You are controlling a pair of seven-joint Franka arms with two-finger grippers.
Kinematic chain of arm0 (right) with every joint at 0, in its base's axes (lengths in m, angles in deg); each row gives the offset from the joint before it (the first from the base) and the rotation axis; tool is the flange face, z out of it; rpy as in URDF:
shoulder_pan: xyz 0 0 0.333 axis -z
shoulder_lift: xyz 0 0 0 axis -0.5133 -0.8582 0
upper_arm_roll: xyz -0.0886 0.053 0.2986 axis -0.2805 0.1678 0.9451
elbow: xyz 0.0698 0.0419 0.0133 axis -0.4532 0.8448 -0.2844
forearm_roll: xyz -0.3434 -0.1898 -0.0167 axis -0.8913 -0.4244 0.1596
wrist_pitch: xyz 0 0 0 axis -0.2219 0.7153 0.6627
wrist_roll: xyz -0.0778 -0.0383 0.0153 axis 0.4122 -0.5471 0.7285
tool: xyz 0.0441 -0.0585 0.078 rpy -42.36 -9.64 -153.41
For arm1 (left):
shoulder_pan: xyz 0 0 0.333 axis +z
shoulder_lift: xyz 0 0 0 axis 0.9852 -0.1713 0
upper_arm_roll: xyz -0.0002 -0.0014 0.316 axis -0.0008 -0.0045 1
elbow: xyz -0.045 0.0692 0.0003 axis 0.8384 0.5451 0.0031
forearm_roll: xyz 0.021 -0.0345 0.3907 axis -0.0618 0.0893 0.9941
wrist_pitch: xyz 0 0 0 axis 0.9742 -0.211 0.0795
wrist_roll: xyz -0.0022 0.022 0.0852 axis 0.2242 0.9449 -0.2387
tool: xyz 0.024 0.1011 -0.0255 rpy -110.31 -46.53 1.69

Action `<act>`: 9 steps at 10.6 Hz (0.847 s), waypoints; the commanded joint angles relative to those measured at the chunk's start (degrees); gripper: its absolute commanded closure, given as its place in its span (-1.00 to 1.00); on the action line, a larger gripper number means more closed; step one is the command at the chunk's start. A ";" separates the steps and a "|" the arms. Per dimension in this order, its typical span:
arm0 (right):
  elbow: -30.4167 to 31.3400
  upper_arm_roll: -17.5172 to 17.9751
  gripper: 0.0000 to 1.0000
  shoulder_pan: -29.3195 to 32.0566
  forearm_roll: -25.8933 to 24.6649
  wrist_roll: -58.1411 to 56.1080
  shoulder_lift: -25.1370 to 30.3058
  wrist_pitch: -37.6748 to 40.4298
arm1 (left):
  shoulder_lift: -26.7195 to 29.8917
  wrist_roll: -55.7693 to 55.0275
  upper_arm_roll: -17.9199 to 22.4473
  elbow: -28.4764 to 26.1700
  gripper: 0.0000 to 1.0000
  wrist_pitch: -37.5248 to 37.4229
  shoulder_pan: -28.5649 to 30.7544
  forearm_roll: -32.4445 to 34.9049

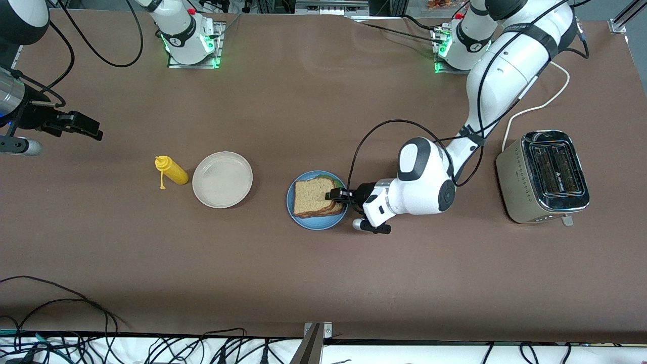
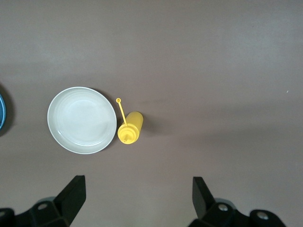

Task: Make sandwich in blue plate with both arms
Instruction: 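Lower the bread onto the lettuce and open the left gripper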

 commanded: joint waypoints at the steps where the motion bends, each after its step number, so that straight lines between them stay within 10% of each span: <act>1: -1.87 -0.01 -1.00 0.03 -0.72 0.26 -0.43 0.93 | 4.84 -0.63 2.65 -0.01 -0.01 -7.51 0.43 -1.36; 9: -1.95 0.25 -1.00 -0.06 -0.64 0.44 -0.43 0.93 | 23.54 -3.27 14.34 -1.41 -1.00 -23.17 -0.01 7.66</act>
